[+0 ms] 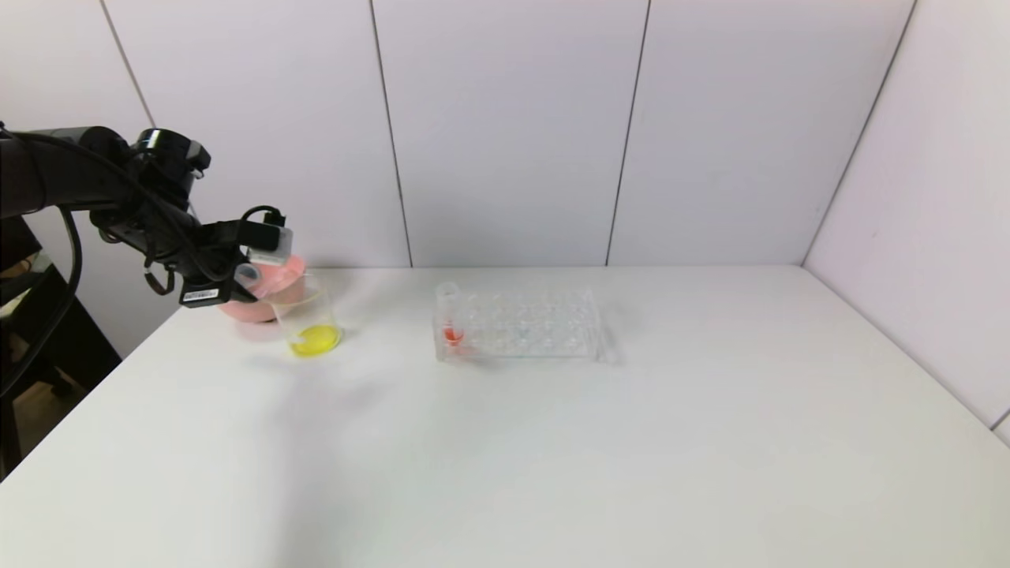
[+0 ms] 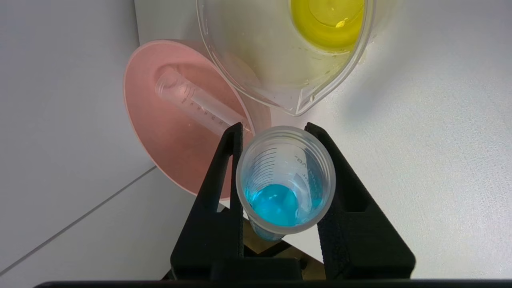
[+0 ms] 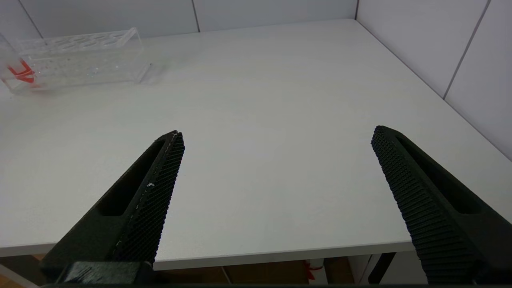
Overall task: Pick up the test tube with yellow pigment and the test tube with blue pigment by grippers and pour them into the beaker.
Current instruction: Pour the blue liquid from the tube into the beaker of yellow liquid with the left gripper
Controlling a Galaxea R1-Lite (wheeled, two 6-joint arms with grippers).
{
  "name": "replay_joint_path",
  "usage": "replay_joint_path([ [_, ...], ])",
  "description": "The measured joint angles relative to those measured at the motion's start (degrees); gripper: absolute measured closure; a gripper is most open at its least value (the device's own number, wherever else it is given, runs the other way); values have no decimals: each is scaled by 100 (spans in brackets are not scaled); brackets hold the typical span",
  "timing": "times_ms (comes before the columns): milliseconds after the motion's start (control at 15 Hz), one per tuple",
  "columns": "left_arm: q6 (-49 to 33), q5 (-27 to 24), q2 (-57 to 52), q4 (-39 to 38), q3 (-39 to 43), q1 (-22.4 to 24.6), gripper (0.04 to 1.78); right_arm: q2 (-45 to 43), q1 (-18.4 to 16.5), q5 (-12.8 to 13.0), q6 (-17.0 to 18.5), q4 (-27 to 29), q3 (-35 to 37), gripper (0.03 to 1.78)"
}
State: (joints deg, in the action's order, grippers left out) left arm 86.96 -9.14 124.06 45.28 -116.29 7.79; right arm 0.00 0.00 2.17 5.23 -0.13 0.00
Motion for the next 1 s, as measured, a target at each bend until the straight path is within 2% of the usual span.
replay_joint_path([
  [1000,-62,965,49,-68,0,-234,129,0,0,2,2,-5,0,10],
])
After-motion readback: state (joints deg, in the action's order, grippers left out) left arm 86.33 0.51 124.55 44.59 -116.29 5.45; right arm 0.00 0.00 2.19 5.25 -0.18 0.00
